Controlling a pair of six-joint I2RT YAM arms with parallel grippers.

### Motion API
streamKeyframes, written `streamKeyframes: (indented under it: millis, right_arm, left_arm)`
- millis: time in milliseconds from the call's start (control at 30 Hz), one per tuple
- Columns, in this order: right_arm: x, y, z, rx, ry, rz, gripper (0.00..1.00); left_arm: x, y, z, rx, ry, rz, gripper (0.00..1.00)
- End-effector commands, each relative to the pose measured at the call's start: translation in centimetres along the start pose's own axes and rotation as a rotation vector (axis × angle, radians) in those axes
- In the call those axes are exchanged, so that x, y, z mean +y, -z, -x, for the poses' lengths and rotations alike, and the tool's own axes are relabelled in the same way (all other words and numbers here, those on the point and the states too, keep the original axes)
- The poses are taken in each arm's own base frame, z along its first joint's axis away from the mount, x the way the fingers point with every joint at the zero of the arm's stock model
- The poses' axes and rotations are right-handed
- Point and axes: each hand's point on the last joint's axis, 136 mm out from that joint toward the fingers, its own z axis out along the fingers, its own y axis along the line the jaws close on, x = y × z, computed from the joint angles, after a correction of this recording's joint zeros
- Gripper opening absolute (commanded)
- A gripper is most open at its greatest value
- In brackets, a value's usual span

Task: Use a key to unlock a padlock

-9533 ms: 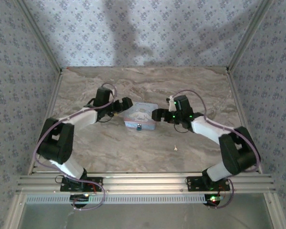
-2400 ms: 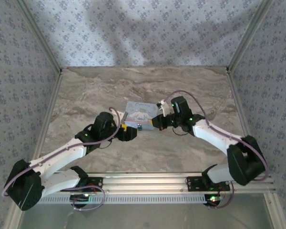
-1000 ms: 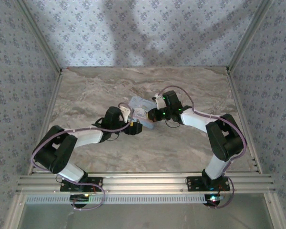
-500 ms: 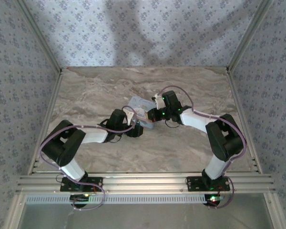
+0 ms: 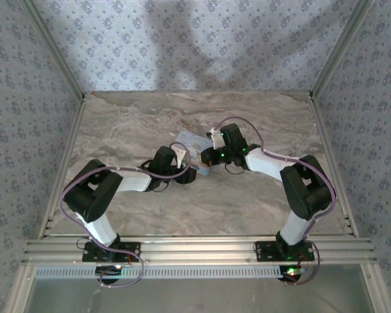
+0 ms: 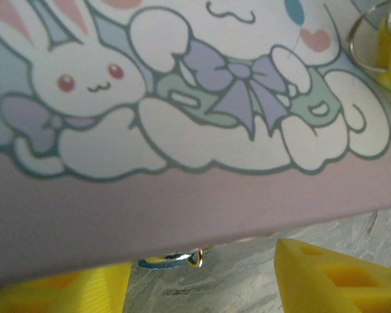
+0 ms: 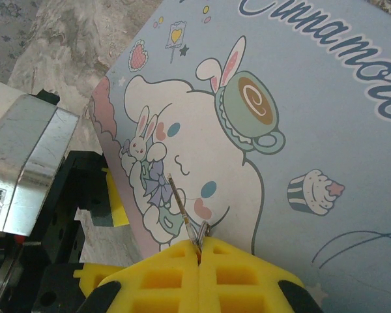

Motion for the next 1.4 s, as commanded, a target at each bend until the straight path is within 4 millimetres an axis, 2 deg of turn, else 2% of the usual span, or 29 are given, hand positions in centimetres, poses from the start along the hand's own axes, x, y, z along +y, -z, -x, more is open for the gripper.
streamKeyframes:
  millis: [0, 700, 933, 1033, 1200, 1267, 1367]
  right_arm:
    - [-1.6, -1.2, -3.2, 0.109, -0.06, -0.061, 0.0]
    - [-1.2, -1.5, -3.5, 0.117, -0.055, -0.059, 0.0]
    - [-0.8, -1.3, -2.8, 0.092, -0.033, -0.056, 0.0]
    - [-0.2, -0.6, -1.6, 0.054, 0.006, -0.051, 0.0]
    - [1.2, 1.6, 1.1, -0.044, 0.101, -0.059, 0.0]
    - [1.5, 2.5, 1.6, -0.077, 0.126, -0.068, 0.0]
    - [1.8, 3.7, 1.0, -0.108, 0.156, -0.071, 0.0]
  left_arm:
    - [-1.1, -0.4, 1.0, -0.02, -0.035, -0.024, 0.56]
    - [-0.8, -0.7, 1.7, -0.033, -0.011, 0.038, 0.34]
    - [-1.1, -0.3, 1.8, -0.041, 0.011, 0.026, 0.28]
    - [-1.5, 0.1, 1.9, -0.047, 0.036, 0.01, 0.27]
    - [-2.4, 0.7, 1.7, -0.045, 0.104, -0.042, 0.26]
    - [-2.6, 0.8, 1.5, -0.039, 0.127, -0.055, 0.26]
    - [-2.9, 0.9, 1.3, -0.031, 0.157, -0.07, 0.26]
